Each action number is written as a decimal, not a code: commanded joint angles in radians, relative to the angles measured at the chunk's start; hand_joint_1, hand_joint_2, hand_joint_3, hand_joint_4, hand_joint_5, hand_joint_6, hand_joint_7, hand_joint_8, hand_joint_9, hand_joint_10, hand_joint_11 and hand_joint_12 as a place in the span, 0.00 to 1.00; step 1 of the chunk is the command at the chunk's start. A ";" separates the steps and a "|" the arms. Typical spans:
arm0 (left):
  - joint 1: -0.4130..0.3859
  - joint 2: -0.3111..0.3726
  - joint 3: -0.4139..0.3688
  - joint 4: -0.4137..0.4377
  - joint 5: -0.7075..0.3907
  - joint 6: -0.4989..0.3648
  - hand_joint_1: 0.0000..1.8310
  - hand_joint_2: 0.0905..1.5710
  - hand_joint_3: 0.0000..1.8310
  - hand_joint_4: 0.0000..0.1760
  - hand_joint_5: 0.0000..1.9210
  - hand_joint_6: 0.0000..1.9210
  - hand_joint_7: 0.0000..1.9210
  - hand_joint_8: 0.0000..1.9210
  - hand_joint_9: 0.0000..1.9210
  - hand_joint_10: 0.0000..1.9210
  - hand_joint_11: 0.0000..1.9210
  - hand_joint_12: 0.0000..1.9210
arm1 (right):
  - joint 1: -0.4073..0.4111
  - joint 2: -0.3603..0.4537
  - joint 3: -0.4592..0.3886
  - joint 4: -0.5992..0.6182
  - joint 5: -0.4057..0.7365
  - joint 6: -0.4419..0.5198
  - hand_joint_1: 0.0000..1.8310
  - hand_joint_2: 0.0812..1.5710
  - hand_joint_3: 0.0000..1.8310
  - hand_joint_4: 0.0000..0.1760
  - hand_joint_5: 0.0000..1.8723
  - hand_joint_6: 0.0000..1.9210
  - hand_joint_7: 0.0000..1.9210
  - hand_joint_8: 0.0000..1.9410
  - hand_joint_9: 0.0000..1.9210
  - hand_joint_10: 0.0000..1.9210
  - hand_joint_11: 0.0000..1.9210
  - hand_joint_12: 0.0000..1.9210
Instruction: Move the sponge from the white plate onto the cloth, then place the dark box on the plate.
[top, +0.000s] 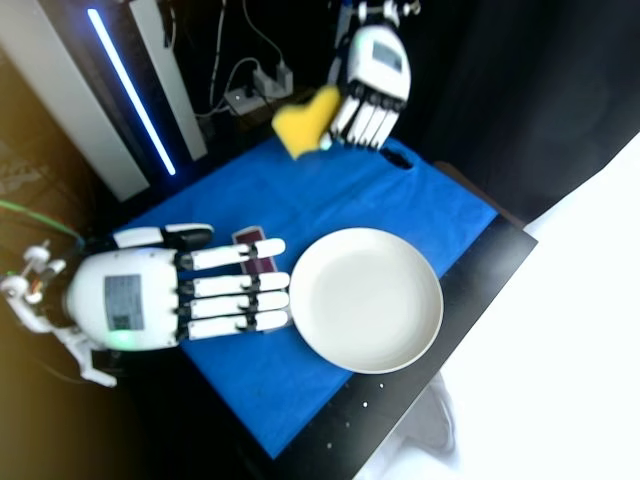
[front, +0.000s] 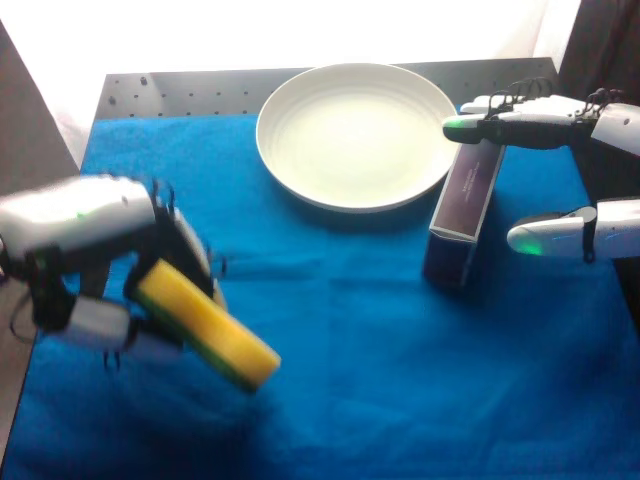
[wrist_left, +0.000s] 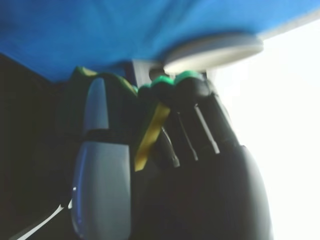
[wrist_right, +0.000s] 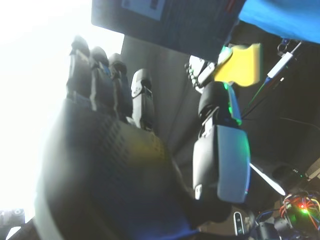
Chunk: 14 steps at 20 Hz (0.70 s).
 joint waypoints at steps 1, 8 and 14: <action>0.005 -0.016 0.005 -0.026 -0.064 -0.005 0.70 0.65 0.00 0.00 0.72 0.01 0.55 0.59 0.52 0.55 0.45 0.73 | 0.015 0.002 0.000 0.049 0.119 0.005 0.42 0.69 0.00 0.88 0.13 0.00 0.09 0.00 0.06 0.00 0.03 0.04; 0.035 -0.031 0.006 -0.030 -0.027 -0.005 0.51 0.49 0.00 0.18 0.29 0.00 0.39 0.00 0.22 0.52 0.09 0.86 | 0.015 0.004 0.002 0.039 0.124 0.005 0.55 0.57 0.00 0.86 0.09 0.00 0.06 0.00 0.04 0.00 0.03 0.05; 0.035 -0.032 0.000 -0.031 -0.041 -0.005 0.52 0.43 0.00 0.75 0.17 0.00 0.25 0.00 0.21 0.24 0.01 0.83 | 0.015 0.004 0.023 0.033 0.123 0.005 0.43 0.55 0.00 0.96 0.02 0.00 0.01 0.00 0.00 0.00 0.00 0.00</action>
